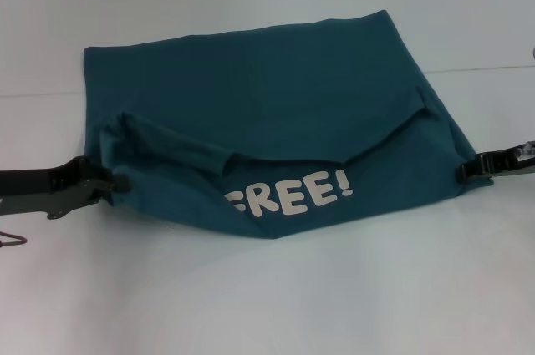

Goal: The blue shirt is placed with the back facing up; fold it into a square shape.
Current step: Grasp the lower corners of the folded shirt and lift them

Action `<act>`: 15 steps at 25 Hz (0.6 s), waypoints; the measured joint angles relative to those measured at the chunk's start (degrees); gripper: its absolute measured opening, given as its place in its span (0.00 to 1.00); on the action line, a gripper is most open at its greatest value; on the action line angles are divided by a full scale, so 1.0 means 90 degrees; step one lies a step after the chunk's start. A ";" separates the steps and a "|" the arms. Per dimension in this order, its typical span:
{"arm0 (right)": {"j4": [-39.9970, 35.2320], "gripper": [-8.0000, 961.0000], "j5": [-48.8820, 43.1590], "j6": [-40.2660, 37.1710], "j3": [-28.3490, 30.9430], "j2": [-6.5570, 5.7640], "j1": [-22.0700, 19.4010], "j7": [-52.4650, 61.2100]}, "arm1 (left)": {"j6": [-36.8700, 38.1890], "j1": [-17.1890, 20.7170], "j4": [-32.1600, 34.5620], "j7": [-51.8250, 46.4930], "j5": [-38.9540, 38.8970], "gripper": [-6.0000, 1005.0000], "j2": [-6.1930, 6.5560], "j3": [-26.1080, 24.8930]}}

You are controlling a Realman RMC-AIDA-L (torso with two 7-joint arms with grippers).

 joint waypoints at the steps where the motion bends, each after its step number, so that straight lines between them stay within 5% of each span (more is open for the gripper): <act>1: -0.0001 0.38 -0.0001 -0.0003 0.0000 -0.0001 -0.0001 0.0001 | 0.0000 0.0000 0.0000 -0.0002 0.0001 0.05 0.0000 0.0001; 9: -0.0018 0.19 0.0018 -0.0289 0.0000 -0.0061 0.0002 0.0004 | 0.0060 0.0014 0.0002 -0.0018 0.0076 0.05 0.0013 0.0028; 15: -0.0665 0.10 0.0011 -0.1545 0.0000 -0.0134 -0.0046 0.0151 | 0.0685 -0.0001 0.0214 -0.0055 0.0430 0.05 0.0132 0.0038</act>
